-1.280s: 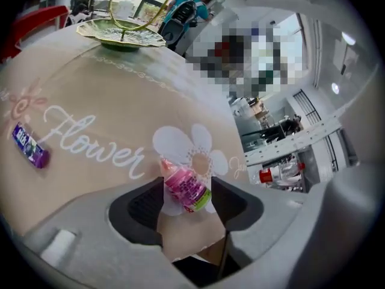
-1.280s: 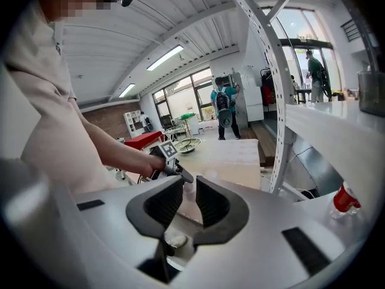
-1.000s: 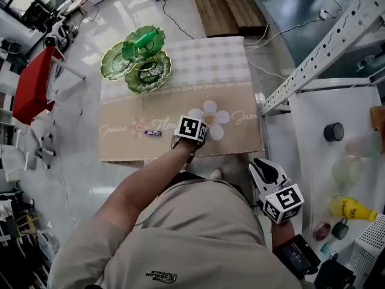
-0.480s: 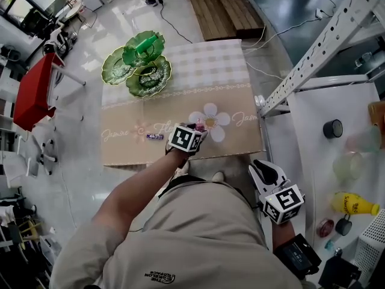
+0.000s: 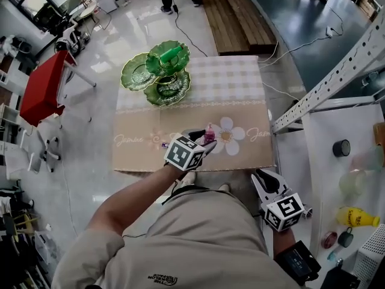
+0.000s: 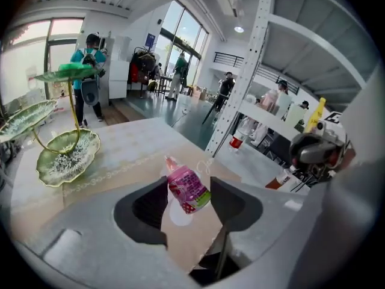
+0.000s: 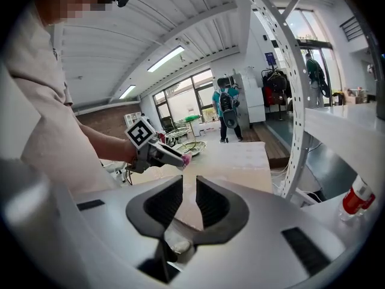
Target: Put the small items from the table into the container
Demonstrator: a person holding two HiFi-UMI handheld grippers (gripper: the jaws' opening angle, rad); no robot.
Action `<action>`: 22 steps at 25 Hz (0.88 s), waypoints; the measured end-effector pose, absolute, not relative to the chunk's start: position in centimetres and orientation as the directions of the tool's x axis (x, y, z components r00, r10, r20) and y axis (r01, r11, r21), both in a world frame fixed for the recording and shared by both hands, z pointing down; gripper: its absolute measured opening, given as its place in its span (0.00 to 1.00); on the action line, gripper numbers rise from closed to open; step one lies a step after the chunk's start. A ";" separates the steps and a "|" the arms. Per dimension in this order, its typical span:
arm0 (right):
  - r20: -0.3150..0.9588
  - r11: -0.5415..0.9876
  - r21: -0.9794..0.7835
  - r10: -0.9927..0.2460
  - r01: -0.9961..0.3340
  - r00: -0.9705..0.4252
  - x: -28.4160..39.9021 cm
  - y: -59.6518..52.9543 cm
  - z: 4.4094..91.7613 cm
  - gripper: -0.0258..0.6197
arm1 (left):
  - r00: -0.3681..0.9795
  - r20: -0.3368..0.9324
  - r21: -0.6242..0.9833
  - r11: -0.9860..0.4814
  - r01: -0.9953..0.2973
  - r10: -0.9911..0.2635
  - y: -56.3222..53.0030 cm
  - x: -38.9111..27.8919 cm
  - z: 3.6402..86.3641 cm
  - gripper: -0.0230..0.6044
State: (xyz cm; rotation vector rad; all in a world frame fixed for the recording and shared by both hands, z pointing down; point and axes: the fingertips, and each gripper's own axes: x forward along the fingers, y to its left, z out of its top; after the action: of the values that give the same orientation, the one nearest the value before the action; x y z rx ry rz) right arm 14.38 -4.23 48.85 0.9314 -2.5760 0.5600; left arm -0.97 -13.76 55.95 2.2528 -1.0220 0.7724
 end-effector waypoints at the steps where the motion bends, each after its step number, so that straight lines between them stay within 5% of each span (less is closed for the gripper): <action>1: 0.441 0.710 -0.243 -0.526 -0.661 -0.727 14.1 -4.4 48.6 0.16 | 0.559 0.673 0.233 -0.578 -0.782 -0.485 -13.8 -1.0 54.6 0.40; 22: 0.453 0.660 -0.211 -0.588 -0.721 -0.670 5.3 -5.1 48.1 0.16 | 0.536 0.509 -0.054 -0.646 -0.761 -0.674 -24.7 -19.0 36.8 0.39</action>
State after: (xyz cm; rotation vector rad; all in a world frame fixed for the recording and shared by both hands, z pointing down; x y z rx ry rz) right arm 5.30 -5.08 48.15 1.0368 -2.5320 0.5376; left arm -19.03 -24.68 36.83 2.5974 -1.2251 0.7464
